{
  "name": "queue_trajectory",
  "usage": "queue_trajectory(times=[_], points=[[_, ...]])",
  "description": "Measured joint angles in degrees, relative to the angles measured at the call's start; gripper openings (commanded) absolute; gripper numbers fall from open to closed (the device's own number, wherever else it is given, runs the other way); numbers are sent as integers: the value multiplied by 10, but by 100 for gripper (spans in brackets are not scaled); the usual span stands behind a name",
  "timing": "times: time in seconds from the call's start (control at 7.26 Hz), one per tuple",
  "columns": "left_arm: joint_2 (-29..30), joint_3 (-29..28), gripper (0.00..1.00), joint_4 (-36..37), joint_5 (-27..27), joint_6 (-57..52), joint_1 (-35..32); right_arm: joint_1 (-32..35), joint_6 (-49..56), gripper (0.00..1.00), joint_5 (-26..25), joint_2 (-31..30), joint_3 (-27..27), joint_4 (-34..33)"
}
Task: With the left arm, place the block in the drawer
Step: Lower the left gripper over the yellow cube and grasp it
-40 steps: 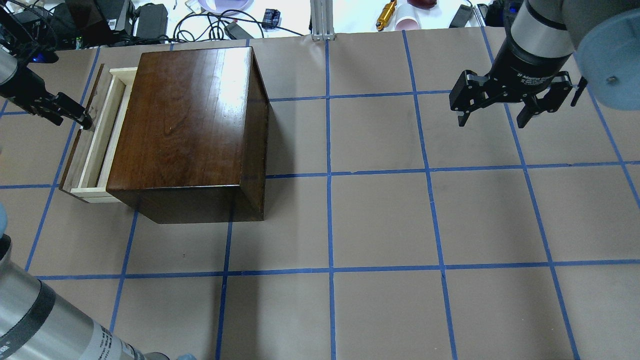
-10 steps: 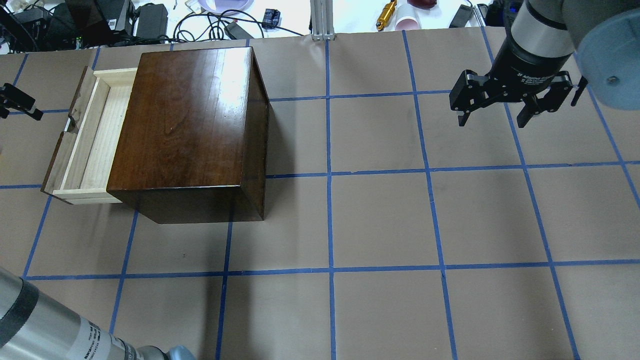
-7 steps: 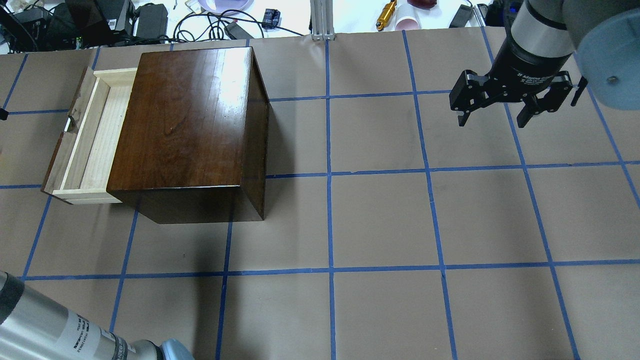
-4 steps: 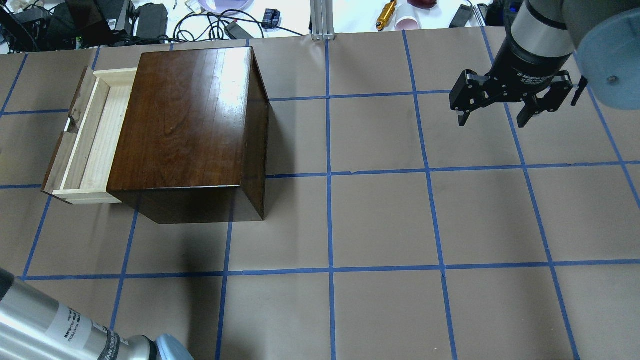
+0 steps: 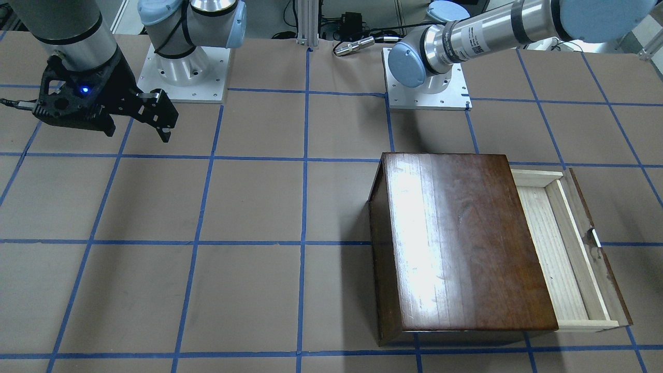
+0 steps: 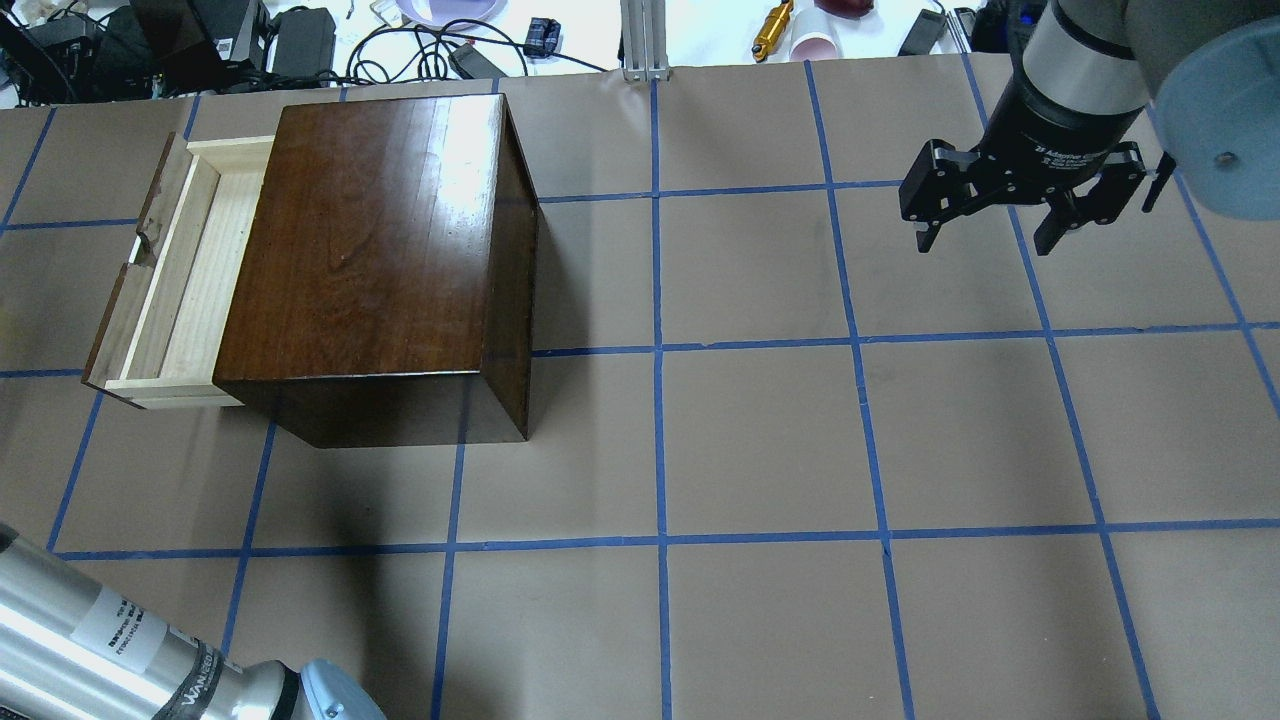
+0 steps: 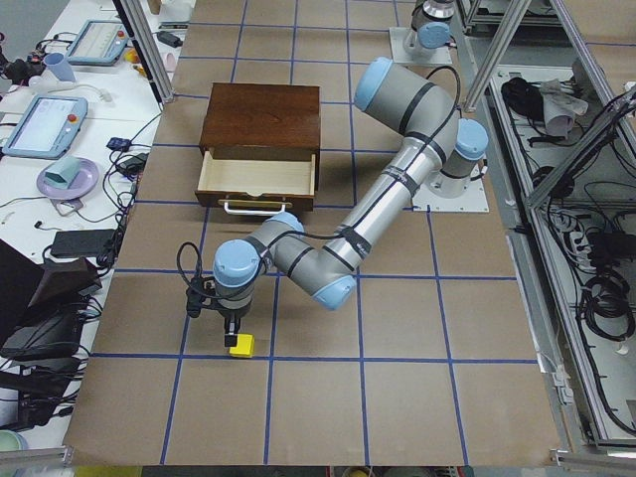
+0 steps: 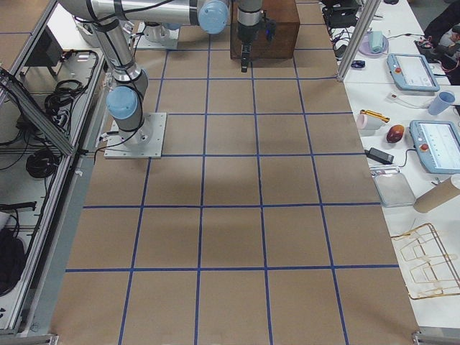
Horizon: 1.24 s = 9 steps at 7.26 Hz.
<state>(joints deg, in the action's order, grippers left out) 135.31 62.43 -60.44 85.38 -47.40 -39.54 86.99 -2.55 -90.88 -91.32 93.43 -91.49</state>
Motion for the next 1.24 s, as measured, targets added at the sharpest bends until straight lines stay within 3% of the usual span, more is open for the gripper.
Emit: queue_trajectory(times=[0.69,0.83,0.96,1.1,1.24], points=[[54,-12,98,34,0,-1,5,0,0,100,0,0,0,0],[58,-12,84,35,0,-2,5,0,0,100,0,0,0,0],[61,-12,39,35,1,-2,5,0,0,100,0,0,0,0],[64,-12,4,35,4,-3,5,0,0,100,0,0,0,0],[66,-12,0,35,11,-3,5,0,0,100,0,0,0,0]])
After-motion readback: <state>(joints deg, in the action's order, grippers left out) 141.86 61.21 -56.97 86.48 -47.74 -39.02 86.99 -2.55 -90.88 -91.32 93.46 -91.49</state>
